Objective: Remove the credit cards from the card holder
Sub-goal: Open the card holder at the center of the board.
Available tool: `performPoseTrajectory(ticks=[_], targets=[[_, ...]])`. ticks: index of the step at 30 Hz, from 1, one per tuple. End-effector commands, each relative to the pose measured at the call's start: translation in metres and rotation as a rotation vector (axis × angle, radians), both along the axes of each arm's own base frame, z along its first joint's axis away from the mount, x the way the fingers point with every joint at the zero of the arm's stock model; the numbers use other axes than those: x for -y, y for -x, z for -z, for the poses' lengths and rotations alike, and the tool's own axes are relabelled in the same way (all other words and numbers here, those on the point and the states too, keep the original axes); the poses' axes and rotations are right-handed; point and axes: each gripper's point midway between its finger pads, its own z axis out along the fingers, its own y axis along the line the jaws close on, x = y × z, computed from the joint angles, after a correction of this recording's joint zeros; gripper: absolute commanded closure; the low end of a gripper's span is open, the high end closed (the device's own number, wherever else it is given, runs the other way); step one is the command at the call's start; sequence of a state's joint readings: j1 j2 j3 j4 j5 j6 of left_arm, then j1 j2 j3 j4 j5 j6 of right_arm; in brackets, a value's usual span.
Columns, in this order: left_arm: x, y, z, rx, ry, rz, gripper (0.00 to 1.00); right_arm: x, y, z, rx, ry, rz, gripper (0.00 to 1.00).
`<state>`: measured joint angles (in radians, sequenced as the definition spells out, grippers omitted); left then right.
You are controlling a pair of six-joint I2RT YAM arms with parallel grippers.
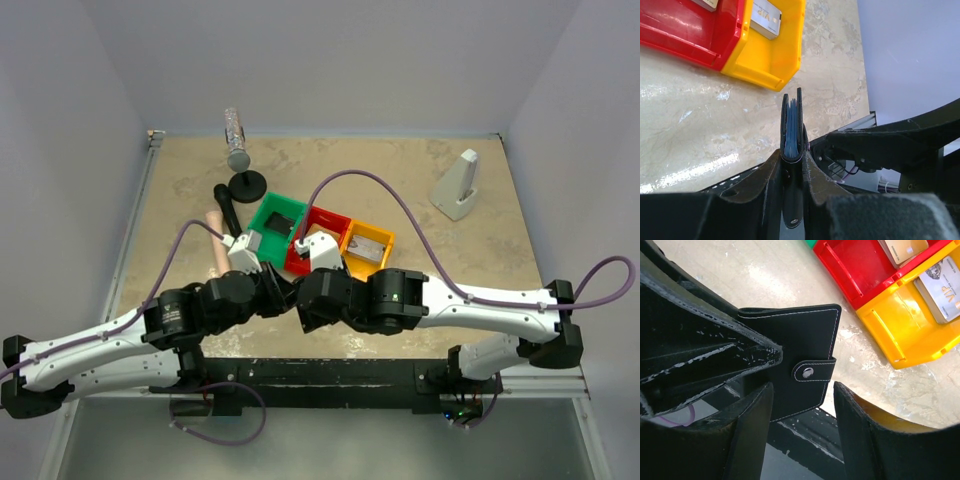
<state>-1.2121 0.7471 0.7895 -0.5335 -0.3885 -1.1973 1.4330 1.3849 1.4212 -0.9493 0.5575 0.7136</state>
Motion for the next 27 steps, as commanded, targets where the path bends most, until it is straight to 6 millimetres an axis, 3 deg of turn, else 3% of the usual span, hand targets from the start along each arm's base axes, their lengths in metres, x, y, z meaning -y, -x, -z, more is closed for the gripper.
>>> performPoseTrajectory(ticks=[1,27], targets=[[0.011,0.004,-0.033,0.001,0.142,0.019,1.0,-0.006,-0.004,-0.015,0.011,-0.039,0.021,0.46],[0.023,0.014,-0.048,0.01,0.219,0.09,1.0,0.01,-0.023,0.018,0.022,0.21,0.113,0.61]])
